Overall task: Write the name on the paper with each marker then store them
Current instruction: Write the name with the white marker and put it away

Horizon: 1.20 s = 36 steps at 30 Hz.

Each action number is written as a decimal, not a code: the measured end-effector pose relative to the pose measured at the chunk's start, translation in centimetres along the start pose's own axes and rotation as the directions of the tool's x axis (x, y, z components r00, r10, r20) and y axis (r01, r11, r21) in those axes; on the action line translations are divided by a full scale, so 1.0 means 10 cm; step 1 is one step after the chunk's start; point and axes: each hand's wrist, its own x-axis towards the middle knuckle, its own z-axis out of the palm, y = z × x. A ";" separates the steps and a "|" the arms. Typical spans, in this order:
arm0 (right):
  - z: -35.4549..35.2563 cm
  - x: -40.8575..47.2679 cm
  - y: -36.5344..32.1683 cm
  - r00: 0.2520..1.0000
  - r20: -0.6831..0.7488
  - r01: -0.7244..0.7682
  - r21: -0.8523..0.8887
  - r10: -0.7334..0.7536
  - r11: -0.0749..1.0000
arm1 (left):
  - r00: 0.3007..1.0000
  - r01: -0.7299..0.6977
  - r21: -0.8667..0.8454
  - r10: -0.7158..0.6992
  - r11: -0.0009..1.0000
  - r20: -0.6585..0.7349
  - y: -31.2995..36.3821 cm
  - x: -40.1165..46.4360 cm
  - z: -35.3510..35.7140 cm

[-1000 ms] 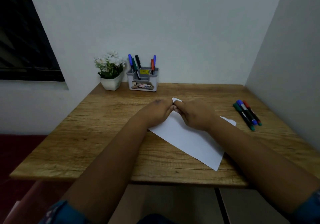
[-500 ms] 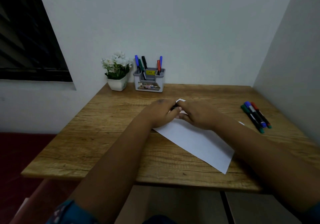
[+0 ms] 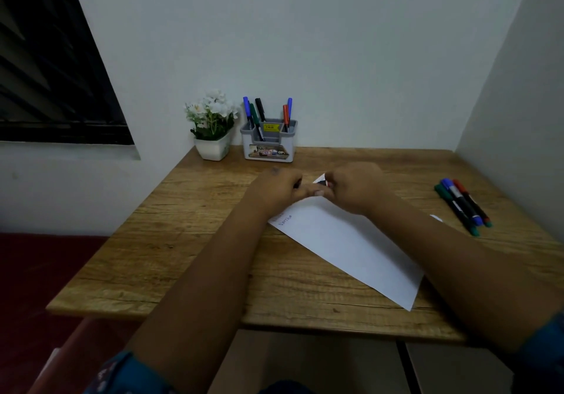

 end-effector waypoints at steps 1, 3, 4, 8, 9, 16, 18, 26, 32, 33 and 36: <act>0.01 0.03 0.04 1.000 0.024 -0.018 0.018 0.018 1.000 | 0.999 0.029 -0.051 -0.030 0.998 -0.025 -0.03 -0.01 -0.01; 0.00 0.08 0.12 0.992 0.113 -0.063 0.129 0.048 0.990 | 0.983 0.117 -0.238 -0.146 0.964 -0.109 -0.11 -0.06 -0.02; 0.00 0.10 0.18 0.984 0.169 -0.091 0.239 0.051 0.967 | 0.965 0.164 -0.346 -0.223 0.924 -0.139 -0.17 -0.08 -0.03; -0.05 0.12 0.33 0.975 0.221 -0.212 0.866 0.034 0.453 | 0.935 0.311 -0.375 -0.351 0.873 -0.042 -0.48 -0.13 -0.05; -0.09 0.12 0.34 0.975 0.211 -0.221 0.952 0.066 0.213 | 0.941 0.320 -0.315 -0.337 0.894 0.000 -0.53 -0.12 -0.04; -0.06 0.15 0.05 0.931 0.354 -0.356 0.837 -0.084 -0.416 | 0.944 0.320 -0.243 -0.287 0.916 0.162 -0.54 -0.07 0.01; 0.03 0.13 -0.13 0.931 0.363 -0.353 0.920 0.032 -0.169 | 0.935 0.339 -0.213 -0.302 0.916 0.187 -0.55 -0.07 0.02; 0.24 0.02 -0.36 0.943 0.308 -0.315 0.948 0.124 0.046 | 0.922 0.363 -0.204 -0.320 0.909 0.217 -0.52 -0.06 -0.01; 0.26 -0.01 -0.34 0.967 0.254 -0.250 0.947 0.006 0.201 | 0.905 0.378 -0.226 -0.306 0.898 0.296 -0.50 -0.07 -0.02; 0.26 -0.01 -0.35 0.965 0.262 -0.258 0.939 0.014 0.226 | 0.903 0.379 -0.229 -0.304 0.897 0.302 -0.50 -0.06 -0.01; 0.28 0.00 -0.35 0.965 0.259 -0.262 0.928 0.047 0.265 | 0.902 0.374 -0.234 -0.293 0.897 0.318 -0.49 -0.06 -0.02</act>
